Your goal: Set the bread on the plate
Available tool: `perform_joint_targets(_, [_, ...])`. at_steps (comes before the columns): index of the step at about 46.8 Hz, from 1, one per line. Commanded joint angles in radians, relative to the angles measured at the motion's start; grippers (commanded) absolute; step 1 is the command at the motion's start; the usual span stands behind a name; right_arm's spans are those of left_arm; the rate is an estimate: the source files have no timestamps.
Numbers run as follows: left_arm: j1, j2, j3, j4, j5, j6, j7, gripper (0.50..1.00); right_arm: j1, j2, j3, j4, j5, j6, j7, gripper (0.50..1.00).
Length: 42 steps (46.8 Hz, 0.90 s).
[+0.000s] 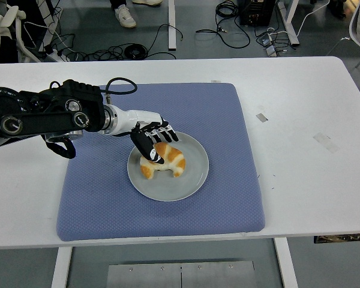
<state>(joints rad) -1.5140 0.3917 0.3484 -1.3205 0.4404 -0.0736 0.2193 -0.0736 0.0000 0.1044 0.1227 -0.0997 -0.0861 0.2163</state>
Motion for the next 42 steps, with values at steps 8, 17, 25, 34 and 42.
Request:
perform_joint_targets(8, [-0.014,0.006,-0.009,0.003,-0.003,0.0,0.0,0.896,0.0,0.0,0.0,0.0,0.0,0.0,0.0,1.0])
perform_joint_targets(17, [-0.041,0.048,-0.055,0.024,0.003,0.0,0.0,0.964,0.0,0.0,0.001,0.0,0.0,0.0,0.0,1.0])
perform_joint_targets(25, [-0.034,0.055,-0.131,0.086,0.004,0.0,-0.001,0.971,0.0,0.0,0.0,0.0,0.0,0.0,0.0,1.0])
perform_joint_targets(34, [-0.02,0.058,-0.187,0.158,-0.005,0.003,-0.005,0.972,0.0,0.0,0.0,0.0,0.0,0.0,0.0,1.0])
perform_joint_targets(42, [0.023,0.056,-0.311,0.283,-0.006,0.002,-0.006,0.972,0.0,0.0,0.0,0.0,0.0,0.0,0.0,1.0])
